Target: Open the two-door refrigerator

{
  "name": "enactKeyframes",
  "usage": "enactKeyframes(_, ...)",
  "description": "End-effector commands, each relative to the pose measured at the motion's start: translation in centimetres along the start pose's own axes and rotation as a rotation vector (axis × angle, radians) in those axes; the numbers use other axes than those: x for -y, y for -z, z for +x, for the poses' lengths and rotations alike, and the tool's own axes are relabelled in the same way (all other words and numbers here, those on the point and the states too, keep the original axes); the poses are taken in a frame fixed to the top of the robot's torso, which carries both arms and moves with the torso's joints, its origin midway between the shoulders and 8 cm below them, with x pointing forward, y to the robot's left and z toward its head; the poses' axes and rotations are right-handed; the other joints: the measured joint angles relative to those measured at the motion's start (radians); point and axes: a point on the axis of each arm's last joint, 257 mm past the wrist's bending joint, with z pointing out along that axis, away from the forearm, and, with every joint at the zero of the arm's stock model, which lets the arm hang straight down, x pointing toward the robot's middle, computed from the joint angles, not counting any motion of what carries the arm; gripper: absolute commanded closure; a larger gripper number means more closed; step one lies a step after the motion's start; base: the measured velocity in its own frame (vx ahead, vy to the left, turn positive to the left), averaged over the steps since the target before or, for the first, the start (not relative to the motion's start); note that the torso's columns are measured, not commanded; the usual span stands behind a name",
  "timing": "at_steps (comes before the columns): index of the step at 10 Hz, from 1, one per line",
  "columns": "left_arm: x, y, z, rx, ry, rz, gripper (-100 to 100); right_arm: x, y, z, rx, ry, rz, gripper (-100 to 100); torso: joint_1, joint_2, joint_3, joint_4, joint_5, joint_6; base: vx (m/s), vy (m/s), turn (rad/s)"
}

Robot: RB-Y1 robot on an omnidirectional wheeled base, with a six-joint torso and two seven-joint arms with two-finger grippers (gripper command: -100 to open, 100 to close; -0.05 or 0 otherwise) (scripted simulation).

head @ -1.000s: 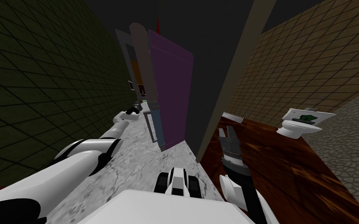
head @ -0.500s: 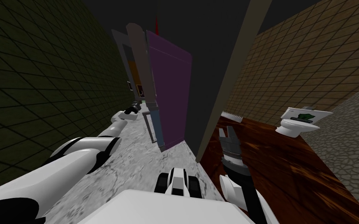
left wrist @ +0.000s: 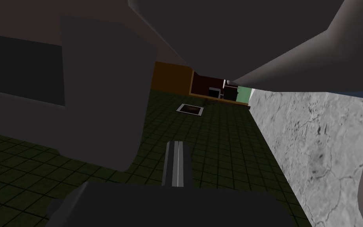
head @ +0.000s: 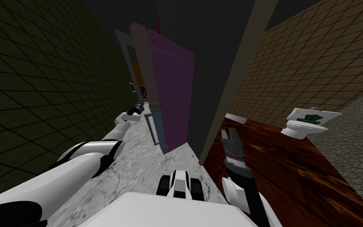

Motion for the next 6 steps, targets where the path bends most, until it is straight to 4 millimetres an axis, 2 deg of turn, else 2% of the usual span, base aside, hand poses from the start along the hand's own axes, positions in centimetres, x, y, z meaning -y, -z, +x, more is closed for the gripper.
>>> enactKeyframes(1,0.2,0.4,1.8,-0.011,0.007,0.002,100,0.0,0.0,0.0,0.0,0.0,0.0,0,0.0,-0.001,0.0,0.0,0.0,0.0,0.002,0.024,0.044)
enactKeyframes(2,0.2,0.4,1.8,-0.011,-0.011,0.002,100,0.0,0.0,0.0,0.0,0.0,0.0,0,0.0,-0.001,-0.001,0.0,0.0,0.0,0.001,0.019,0.016)
enactKeyframes(3,-0.2,0.7,2.6,-0.014,0.009,-0.005,100,0.0,0.0,0.0,0.0,0.0,0.0,0,-0.001,-0.001,-0.001,0.0,0.0,0.0,-0.001,0.022,0.025)
enactKeyframes(6,0.3,1.1,3.7,-0.023,-0.012,0.004,100,0.0,0.0,0.0,0.0,0.0,0.0,0,0.0,-0.001,-0.001,0.0,0.0,0.0,0.001,0.018,0.029)
